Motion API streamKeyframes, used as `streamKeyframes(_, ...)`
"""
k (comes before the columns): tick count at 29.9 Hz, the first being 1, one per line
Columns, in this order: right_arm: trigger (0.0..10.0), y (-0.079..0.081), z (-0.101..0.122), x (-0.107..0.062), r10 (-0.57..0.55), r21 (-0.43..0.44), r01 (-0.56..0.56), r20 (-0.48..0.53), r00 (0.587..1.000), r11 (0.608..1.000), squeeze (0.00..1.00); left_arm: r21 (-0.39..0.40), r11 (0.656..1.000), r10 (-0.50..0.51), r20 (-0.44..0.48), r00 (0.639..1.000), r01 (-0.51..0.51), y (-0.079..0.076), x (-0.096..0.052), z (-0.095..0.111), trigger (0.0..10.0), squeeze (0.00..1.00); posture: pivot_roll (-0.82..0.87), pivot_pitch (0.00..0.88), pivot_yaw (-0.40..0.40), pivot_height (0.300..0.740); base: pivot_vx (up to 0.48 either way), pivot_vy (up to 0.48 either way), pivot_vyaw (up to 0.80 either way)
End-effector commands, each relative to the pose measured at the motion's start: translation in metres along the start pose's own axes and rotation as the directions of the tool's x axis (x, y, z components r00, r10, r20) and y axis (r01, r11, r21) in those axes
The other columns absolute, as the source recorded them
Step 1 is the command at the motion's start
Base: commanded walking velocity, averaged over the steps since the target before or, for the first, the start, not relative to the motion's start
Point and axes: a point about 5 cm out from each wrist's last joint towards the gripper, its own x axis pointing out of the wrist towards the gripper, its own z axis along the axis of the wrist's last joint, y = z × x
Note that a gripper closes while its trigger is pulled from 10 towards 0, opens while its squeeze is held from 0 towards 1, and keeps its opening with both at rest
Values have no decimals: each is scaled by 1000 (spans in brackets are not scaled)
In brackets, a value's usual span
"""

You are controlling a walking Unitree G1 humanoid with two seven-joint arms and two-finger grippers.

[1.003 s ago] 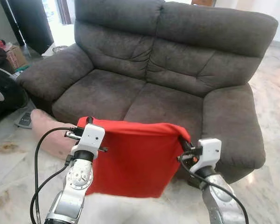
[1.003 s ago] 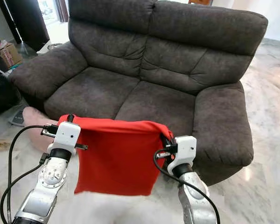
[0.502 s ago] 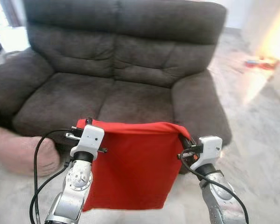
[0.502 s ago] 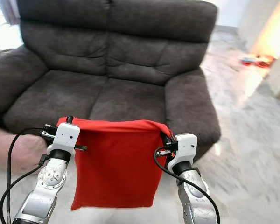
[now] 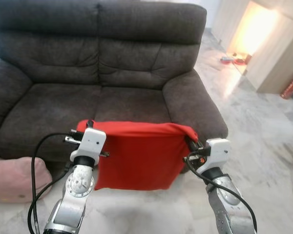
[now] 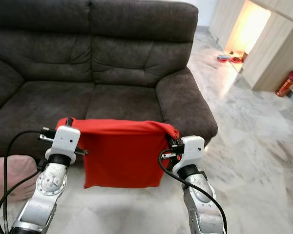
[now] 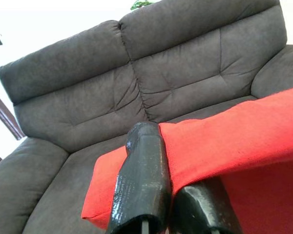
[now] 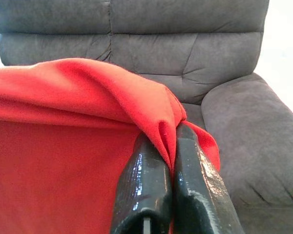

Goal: Move the pillow to the sofa from floor

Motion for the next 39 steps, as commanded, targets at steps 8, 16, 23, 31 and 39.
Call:
streamKeyframes(8, 10000, -17, 15, 0, -62, -11, 62, 59, 996, 998, 0, -14, 993, 114, 79, 990, -113, 21, 9, 20, 10000, 0, 137, 6, -86, 740, 0, 0, 0)
streamKeyframes(16, 10000, -15, 14, -1, -22, -19, 23, 43, 999, 1000, 0, -29, 995, 98, 79, 992, -96, 18, 8, 21, 10000, 0, 139, 13, -89, 740, 0, 0, 0)
streamKeyframes(23, 10000, -15, 14, -4, -6, -10, 6, 43, 999, 1000, 0, -30, 995, 101, 86, 991, -98, 20, 9, 23, 10000, 0, 139, 19, -88, 740, 209, 0, 0)
streamKeyframes(31, 10000, -14, 20, -2, 12, -4, -12, 62, 998, 1000, 0, -28, 994, 106, 93, 990, -104, 21, 11, 25, 10000, 0, 142, 22, -86, 740, 274, 0, 0)
streamKeyframes(39, 10000, -10, 22, -1, 30, 4, -31, 67, 997, 1000, 0, -25, 994, 112, 102, 989, -110, 23, 11, 27, 10000, 0, 144, 24, -85, 740, 307, 0, 0)
